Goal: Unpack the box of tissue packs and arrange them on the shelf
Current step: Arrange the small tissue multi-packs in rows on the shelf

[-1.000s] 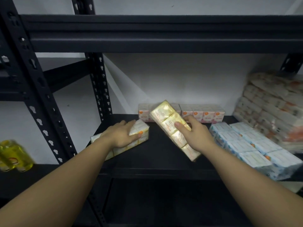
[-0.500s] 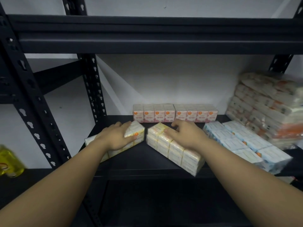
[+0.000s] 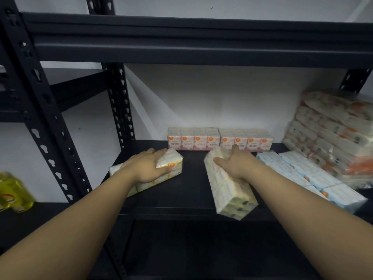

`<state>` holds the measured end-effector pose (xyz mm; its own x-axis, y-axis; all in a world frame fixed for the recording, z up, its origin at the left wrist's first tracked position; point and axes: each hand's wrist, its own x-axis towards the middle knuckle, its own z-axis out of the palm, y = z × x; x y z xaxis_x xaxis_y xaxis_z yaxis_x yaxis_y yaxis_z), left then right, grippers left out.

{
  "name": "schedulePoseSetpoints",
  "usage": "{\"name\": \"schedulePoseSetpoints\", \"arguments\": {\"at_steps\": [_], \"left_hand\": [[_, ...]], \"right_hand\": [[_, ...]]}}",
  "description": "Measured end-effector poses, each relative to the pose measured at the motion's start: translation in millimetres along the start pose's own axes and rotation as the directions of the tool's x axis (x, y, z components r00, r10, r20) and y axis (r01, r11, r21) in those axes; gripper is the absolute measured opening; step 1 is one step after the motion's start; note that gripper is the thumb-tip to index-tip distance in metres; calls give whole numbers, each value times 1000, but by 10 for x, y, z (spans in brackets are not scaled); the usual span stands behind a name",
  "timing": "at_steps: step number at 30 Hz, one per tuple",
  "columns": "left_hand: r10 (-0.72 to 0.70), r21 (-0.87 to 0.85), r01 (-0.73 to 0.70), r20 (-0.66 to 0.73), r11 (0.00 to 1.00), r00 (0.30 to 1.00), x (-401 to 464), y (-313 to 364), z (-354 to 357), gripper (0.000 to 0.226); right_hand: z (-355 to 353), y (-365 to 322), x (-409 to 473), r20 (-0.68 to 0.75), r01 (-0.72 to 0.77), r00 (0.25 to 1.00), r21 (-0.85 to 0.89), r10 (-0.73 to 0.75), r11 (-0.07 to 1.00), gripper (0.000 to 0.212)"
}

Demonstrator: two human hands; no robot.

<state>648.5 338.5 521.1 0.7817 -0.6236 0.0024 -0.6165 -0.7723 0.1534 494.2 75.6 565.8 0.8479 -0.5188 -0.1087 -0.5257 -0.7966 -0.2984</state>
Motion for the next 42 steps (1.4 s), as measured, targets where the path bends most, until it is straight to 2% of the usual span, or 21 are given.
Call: {"name": "schedulePoseSetpoints", "arguments": {"at_steps": [2,5,8,10,12,14,16,18,21,23,25,30,33,34,36,39,42], "left_hand": [[2,5,-2,-5,1000,1000,6,-10,14,86],[7,19,-7,-16,1000,1000,12,-16,14,86],[40,29,-39,-20,999,999,3,-16,11,84],[83,21,-82,-56,996,995,-23,-20,-8,80],[139,32,-135,-149,990,979,-71,-7,-63,81],[201,49,-195,-284,979,937,-129,85,-117,78],[231,35,-234,-361,971,903,-217,340,-167,68],[210,-38,-232,-311,972,927,-318,740,-187,70],[136,-249,-155,-93,956,986,-438,1312,-100,91],[126,-261,-113,32,959,992,-450,1504,-4,89],[98,-270,-62,121,961,988,-413,1522,27,80],[64,-252,-29,132,967,989,-256,1157,-140,63],[91,-278,-48,144,959,985,-219,991,-184,65],[107,-298,-64,132,952,985,-214,977,-182,63],[136,-327,-106,70,939,988,-202,985,-162,59],[160,-314,-188,-111,931,981,-229,1022,-90,63],[222,-266,-265,-179,927,958,-341,1032,83,69]], "right_hand": [[-52,-2,-9,61,-43,997,33,40,999,83],[-56,-19,-4,123,-126,987,234,99,964,65],[-33,-18,3,163,-220,973,416,166,882,60],[-14,20,-7,169,-223,972,445,164,867,57],[-21,70,-53,151,-152,983,326,108,933,56],[-54,115,-82,81,-45,996,94,37,995,58],[-59,178,-31,-29,80,996,-128,-84,989,66],[-16,231,39,-51,245,964,-193,-260,950,65],[54,283,105,53,461,888,-103,-458,882,51],[93,349,145,99,475,878,-61,-469,878,48],[85,420,163,81,446,894,-94,-440,890,49],[-51,514,26,32,354,932,-296,-361,887,61],[-28,583,-65,8,393,915,-235,-402,889,79],[0,616,-69,0,415,907,-181,-422,892,79],[41,659,-52,-43,451,889,-103,-457,887,67],[49,641,-81,-154,456,874,-67,-461,887,50],[173,667,-235,-242,416,874,-79,-422,906,59]]}}
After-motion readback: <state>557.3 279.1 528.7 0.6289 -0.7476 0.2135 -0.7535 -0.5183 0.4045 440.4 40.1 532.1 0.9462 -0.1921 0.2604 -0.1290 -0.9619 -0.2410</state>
